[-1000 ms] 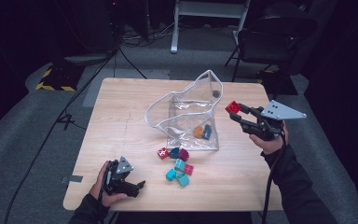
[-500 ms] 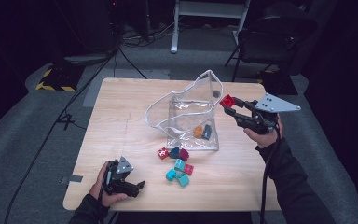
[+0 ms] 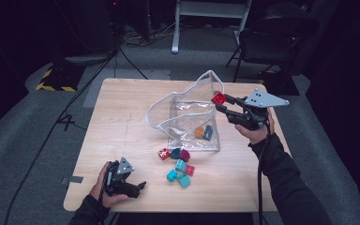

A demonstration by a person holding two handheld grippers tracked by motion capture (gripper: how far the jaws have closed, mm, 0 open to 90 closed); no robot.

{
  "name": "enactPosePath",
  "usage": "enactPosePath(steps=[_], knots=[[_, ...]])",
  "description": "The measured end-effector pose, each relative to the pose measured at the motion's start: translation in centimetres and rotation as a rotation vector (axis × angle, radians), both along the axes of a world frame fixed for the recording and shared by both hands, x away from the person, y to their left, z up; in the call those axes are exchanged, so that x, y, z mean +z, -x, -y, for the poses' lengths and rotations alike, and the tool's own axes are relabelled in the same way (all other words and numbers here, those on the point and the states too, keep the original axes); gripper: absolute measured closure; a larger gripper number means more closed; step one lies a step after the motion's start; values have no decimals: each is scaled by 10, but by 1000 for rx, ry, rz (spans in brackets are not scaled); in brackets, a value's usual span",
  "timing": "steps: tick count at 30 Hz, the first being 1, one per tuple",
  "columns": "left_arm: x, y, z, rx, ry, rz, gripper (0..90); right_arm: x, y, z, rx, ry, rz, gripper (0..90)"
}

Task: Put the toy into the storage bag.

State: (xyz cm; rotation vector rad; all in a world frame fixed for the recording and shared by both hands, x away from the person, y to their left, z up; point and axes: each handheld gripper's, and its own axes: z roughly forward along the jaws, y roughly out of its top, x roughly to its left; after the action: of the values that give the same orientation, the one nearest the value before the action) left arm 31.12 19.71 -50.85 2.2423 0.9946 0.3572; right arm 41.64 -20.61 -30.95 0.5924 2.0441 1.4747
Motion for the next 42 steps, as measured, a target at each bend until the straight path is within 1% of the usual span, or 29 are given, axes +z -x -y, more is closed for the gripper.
enactPosePath(steps=[9,13,24,33,35,36,38,40,42], knots=[[0,0,0,0,0,0,6,-3,-8,-14,2,14,-14,595],[0,0,0,0,0,0,6,-4,-11,-17,6,12,-27,596],[0,0,0,-1,0,-1,6,-11,-24,-23,-22,28,-58,595],[0,0,0,-1,0,-1,6,-15,-27,-30,-26,42,-68,594],[0,0,0,-1,0,-2,6,-15,-27,-31,-20,44,-72,587],[0,0,0,0,-1,0,6,-16,-27,-32,-22,42,-74,561],[0,0,0,0,0,0,6,-16,-28,-32,-21,43,-74,555],[0,0,0,0,0,0,6,-16,-28,-33,-25,41,-78,526],[0,0,0,-1,1,0,6,-16,-27,-33,-23,39,-75,526]])
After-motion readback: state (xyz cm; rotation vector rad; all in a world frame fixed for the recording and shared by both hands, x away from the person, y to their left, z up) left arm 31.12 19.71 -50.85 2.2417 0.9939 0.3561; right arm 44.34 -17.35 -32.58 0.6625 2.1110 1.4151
